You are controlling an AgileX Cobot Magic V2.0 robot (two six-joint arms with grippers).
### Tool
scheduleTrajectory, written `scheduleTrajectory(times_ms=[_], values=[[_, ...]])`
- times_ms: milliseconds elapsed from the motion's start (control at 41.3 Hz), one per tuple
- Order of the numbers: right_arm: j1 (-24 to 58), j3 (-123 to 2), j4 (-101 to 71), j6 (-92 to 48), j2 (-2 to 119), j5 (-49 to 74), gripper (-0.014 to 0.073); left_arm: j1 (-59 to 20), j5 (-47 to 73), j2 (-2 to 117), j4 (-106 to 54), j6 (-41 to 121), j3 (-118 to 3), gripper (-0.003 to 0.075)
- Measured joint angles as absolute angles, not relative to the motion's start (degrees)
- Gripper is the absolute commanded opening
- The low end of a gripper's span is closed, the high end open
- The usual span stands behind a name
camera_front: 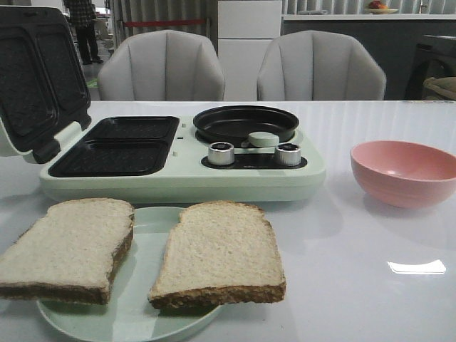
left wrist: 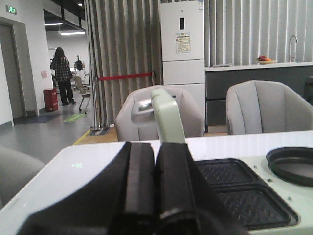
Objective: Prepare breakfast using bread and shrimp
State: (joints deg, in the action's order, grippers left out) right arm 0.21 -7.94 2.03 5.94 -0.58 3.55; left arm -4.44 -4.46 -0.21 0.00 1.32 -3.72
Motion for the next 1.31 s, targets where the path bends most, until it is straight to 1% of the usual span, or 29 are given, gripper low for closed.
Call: scheduleTrajectory(times_ms=[121, 218, 460, 605, 895, 1307], values=[[0.21, -15.27, 2.03, 5.94, -0.58, 9.59, 0.0179, -4.44, -1.01, 0.0, 0.0, 1.32, -11.27, 0.01], [0.21, -22.1, 2.26, 5.94, 1.71, 14.79, 0.0179, -4.44, 2.89, 2.27, 0.0, 1.32, -18.53, 0.01], [0.21, -34.97, 2.63, 5.94, 13.06, 25.29, 0.0179, -4.44, 16.34, 12.66, 0.0, 1.32, -32.31, 0.01], [0.21, -38.49, 4.73, 5.26, 20.63, 29.79, 0.0179, -4.44, 21.95, 18.85, 0.0, 1.32, -34.35, 0.01], [0.21, -38.61, 6.06, 5.06, 32.73, 35.49, 0.0179, -4.44, 26.35, 27.66, 0.0, 1.32, -33.89, 0.01], [0.21, -38.4, 6.15, 4.91, 45.16, 36.4, 0.0179, -4.44, 28.37, 35.37, -0.41, 1.32, -33.89, 0.01]])
